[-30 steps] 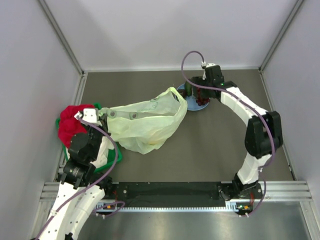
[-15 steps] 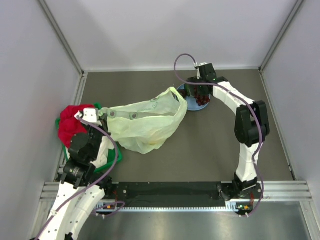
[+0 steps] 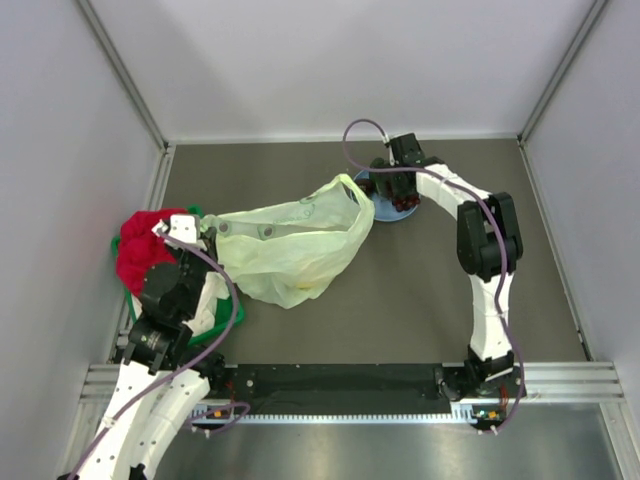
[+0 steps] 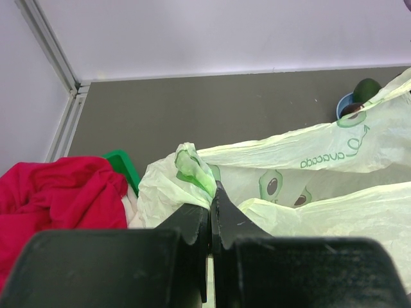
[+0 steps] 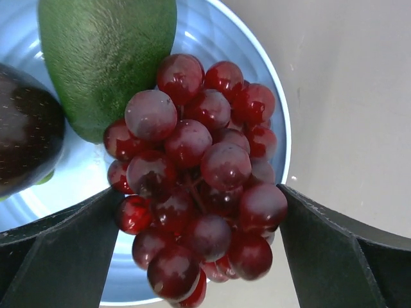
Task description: Place the fruits into the plastic bag
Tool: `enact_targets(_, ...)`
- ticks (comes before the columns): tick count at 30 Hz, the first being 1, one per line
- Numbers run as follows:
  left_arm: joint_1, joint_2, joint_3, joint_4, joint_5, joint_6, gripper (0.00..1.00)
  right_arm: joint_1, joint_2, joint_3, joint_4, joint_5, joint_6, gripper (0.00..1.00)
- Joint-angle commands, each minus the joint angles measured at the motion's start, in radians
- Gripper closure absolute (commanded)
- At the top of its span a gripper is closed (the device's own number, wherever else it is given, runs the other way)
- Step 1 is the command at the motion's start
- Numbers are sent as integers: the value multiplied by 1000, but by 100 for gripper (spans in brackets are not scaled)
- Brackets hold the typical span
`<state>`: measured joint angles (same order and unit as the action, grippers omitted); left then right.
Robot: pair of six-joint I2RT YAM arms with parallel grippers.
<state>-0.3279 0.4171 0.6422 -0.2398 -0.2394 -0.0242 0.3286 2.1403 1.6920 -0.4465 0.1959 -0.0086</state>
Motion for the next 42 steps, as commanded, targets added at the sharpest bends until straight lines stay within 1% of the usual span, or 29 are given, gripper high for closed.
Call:
enact_targets(1, 4, 8, -1, 51, 11, 1, 100, -11, 27, 69, 38, 25, -22, 1)
enact_targets(6, 4, 11, -1, 51, 9, 3, 100, -13, 58, 86, 43, 25, -27, 2)
enact_targets(12, 4, 14, 1, 50, 8, 4, 100, -13, 67, 89, 34, 36, -34, 11)
enact_targets(15, 4, 12, 1, 50, 8, 4, 100, -13, 61, 78, 31, 37, -34, 18)
enact_targets(16, 4, 12, 1, 50, 8, 4, 100, -13, 47, 57, 35, 39, -34, 22)
enact_targets(18, 4, 11, 1, 50, 8, 4, 100, -13, 30, 34, 55, 33, -34, 25)
enact_targets(21, 4, 11, 1, 48, 9, 4, 100, -13, -5, 3, 63, 33, -33, 32)
enact_targets(24, 4, 9, 1, 46, 11, 3, 100, -14, -40, -20, 69, 30, -27, 41)
enact_targets(33, 4, 3, 2, 48, 9, 3, 100, -14, -103, -57, 57, 40, 1, 45)
enact_targets(34, 4, 3, 2, 46, 11, 3, 100, -16, -106, -57, 51, 39, 1, 46)
enact_targets(35, 4, 0, 2, 46, 11, 3, 100, -19, -108, -57, 48, 34, 39, 48)
enact_targets(40, 4, -3, 2, 45, 11, 1, 100, -26, -140, -72, 45, 14, 61, 52)
enact_targets(41, 4, -4, 2, 48, 11, 1, 100, -25, -146, -74, 43, 16, 65, 53)
enact_targets(42, 4, -5, 2, 48, 11, 1, 100, -26, -154, -83, 43, 17, 67, 57)
